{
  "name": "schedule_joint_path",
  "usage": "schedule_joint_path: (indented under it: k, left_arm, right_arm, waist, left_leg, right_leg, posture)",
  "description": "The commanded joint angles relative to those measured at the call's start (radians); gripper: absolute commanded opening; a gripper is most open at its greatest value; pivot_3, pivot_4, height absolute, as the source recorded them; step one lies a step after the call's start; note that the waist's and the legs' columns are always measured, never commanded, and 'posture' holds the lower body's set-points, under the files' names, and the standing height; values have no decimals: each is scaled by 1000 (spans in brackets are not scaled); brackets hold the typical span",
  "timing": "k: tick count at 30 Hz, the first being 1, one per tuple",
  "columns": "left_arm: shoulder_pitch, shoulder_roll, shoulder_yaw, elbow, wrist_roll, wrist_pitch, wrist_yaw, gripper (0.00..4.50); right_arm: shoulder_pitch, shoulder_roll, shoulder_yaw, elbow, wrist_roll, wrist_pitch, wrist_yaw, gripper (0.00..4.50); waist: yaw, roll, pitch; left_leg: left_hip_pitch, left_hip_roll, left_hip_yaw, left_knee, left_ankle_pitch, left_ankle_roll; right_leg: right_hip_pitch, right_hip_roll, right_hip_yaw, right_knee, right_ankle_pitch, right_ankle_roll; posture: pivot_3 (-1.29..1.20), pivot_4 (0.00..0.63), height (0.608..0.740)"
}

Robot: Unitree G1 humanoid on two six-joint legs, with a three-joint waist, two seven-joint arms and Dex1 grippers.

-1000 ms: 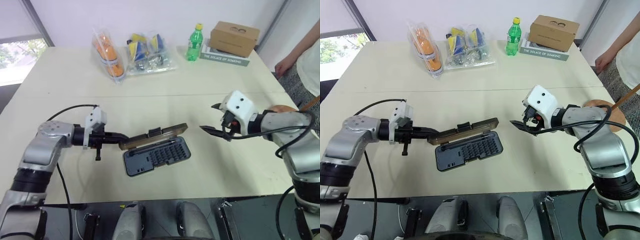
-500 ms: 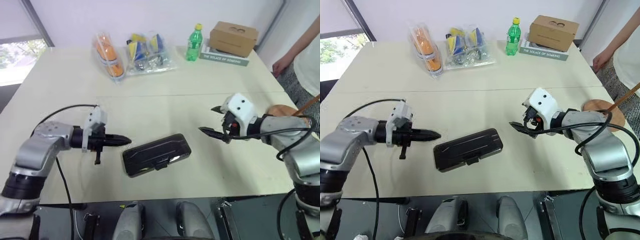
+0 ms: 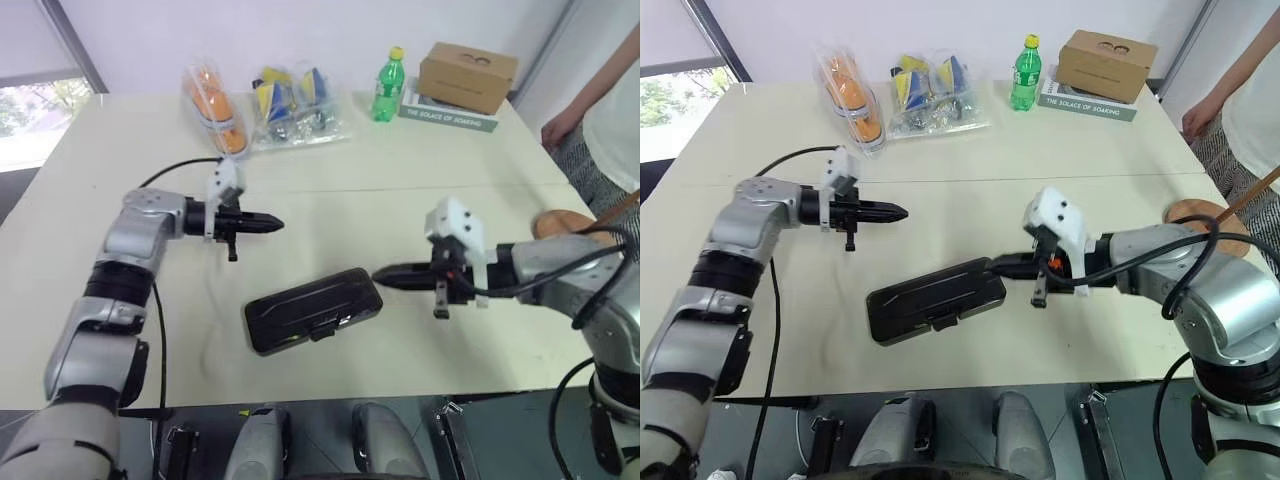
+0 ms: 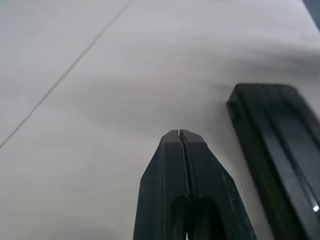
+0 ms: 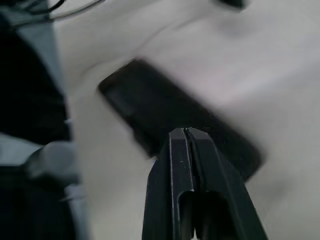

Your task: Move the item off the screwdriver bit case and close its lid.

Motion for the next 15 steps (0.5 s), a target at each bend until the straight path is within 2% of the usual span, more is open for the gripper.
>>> schedule_joint_path:
  k: [1,5,15]
  left_arm:
    - [-49,-40,-55,107,79,-139,-61,0]
    - [-97,-86,-81,209,129,-225,-97,0]
    - [-184,-169,-69,386,202,-344,-122,0]
  right_arm:
    - [-18,104,38,1,63,182,-109,54]
    - [-20,257,-11,6,148,343,-212,54]
    - [89,343,24,4,373,349,-551,54]
  waist:
    - [-2,0,0]
    - [1,0,0]
    - [1,-1,0]
  left_leg:
    - [0,0,0,0,0,0]
    - [-2,1,0,0,0,0]
    - [-9,-1,-2,2,0,0]
  right_leg:
    - [-1,0,0,0,0,0]
    - [-3,0,0,1,0,0]
    - [-8,-1,-1,1,1,1]
  posture:
    - [0,150,740]
    - [0,150,740]
    - [0,150,740]
